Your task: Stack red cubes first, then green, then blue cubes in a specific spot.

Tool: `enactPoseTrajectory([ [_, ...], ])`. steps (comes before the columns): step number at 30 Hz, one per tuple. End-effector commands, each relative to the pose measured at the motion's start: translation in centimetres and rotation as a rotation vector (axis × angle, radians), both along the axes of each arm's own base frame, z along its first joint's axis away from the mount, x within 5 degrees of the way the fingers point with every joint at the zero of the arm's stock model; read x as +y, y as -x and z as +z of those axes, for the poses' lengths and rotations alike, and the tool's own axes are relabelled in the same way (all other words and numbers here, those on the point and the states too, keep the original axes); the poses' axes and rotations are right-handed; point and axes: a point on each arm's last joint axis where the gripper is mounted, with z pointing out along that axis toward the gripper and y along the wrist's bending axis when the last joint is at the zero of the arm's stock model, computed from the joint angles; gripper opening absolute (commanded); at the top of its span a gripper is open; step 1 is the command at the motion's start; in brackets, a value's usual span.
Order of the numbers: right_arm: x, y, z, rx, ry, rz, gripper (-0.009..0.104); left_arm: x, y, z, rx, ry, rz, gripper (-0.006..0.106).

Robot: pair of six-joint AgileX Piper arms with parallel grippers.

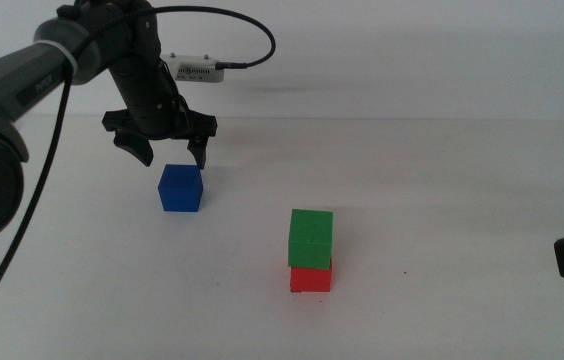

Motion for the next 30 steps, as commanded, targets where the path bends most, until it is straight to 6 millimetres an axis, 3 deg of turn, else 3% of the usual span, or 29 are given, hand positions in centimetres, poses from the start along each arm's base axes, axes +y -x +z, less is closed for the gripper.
enactPoseTrajectory([
  [1, -0.1, -0.1, -0.1, -0.012, 0.011, -0.005, 0.081, -0.3, 0.0, 0.1, -0.001, 0.013, 0.002, 0.094],
  [11, -0.1, -0.1, -0.1, -0.012, 0.011, -0.005, 0.081, -0.3, 0.0, -2.8, 0.077, 0.003, 0.021, 0.094],
  [21, -0.1, -0.1, -0.1, -0.012, 0.011, -0.005, 0.081, -0.3, -0.1, -4.2, 0.106, 0.001, 0.022, 0.091],
  [25, -0.1, -0.1, -0.1, -0.012, 0.011, -0.005, 0.081, -0.3, -0.1, -4.6, 0.114, -0.001, 0.022, 0.073],
  [30, -0.1, -0.1, -0.1, -0.012, 0.011, -0.005, 0.081, -0.4, -0.1, -4.4, 0.111, 0.005, 0.023, 0.035],
])
